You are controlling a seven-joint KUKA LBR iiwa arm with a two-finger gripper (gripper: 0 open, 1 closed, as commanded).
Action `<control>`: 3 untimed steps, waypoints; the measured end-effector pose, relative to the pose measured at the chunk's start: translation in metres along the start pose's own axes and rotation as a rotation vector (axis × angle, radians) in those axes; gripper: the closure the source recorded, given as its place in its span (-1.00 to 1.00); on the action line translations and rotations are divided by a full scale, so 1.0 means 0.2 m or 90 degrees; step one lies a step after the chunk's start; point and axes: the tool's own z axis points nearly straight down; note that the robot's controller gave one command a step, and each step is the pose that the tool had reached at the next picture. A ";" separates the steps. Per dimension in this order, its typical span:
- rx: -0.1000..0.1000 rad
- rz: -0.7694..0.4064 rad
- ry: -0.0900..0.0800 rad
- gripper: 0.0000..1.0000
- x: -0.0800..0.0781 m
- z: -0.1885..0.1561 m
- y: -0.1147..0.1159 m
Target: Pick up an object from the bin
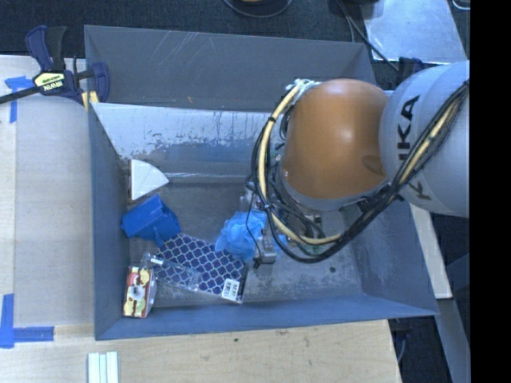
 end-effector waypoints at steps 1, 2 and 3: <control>0.000 0.019 0.001 -1.00 -0.16 0.53 -0.17; 0.000 0.104 -0.002 1.00 -0.17 0.66 -0.10; 0.000 0.104 -0.002 1.00 -0.17 0.66 -0.10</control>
Offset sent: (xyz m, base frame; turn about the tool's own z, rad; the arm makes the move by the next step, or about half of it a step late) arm 0.0340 -0.0201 -0.1332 0.1626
